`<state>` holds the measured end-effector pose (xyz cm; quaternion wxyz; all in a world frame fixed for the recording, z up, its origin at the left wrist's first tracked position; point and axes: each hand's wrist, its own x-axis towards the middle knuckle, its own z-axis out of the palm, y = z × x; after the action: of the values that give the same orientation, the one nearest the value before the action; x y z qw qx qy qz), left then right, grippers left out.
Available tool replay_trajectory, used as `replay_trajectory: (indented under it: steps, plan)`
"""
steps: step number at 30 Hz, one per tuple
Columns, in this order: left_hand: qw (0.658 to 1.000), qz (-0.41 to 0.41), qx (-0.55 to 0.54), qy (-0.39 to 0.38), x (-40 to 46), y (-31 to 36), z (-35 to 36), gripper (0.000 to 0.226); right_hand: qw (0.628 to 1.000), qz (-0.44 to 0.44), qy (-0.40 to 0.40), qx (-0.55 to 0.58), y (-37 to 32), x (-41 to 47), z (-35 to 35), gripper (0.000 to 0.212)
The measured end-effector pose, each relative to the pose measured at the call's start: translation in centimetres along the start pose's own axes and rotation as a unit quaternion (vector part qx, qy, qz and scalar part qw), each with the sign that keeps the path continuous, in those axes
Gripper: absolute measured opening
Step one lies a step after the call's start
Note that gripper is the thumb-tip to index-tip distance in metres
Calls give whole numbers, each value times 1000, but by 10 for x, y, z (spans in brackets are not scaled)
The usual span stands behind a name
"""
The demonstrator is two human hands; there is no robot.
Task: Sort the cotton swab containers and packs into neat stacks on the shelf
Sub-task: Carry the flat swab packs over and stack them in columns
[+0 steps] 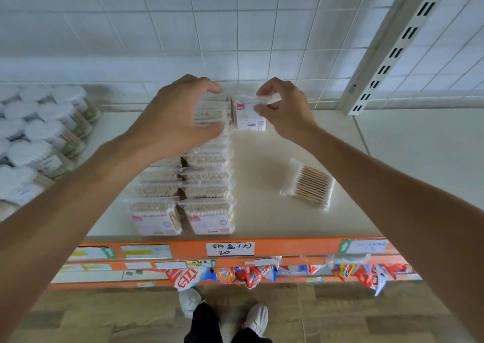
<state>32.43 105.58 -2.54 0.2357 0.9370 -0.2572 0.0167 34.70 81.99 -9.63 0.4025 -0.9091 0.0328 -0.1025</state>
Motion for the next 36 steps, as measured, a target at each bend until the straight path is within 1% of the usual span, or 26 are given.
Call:
replay_trajectory:
  steps: [9,16,21,26,27,29,31,32,36]
  plan:
    - [1000,0,-5,2,-6,0,5,54,1000,-12,22,2,13,-1,17,23]
    - [1000,11,-4,12,1,2,9,54,998,-32,52,-1,19,-1,23,36]
    - [1000,19,-1,8,9,9,10,54,998,-40,43,-9,21,-5,22,42]
    - [999,35,5,16,9,11,2,53,997,-55,34,-42,13,-13,5,50]
    - [999,35,6,15,7,10,0,53,996,-58,25,-56,10,-19,-1,53]
    - [999,33,8,9,1,8,-1,54,992,-70,-24,-100,10,-38,-17,56]
    - [999,33,5,5,-8,7,-1,53,982,-78,-86,-148,16,-67,-34,52]
    - [999,37,4,3,-13,7,0,53,978,-78,-103,-165,21,-83,-43,51]
    - [998,61,-2,-7,-29,14,11,53,970,-41,-132,-201,40,-135,-62,64]
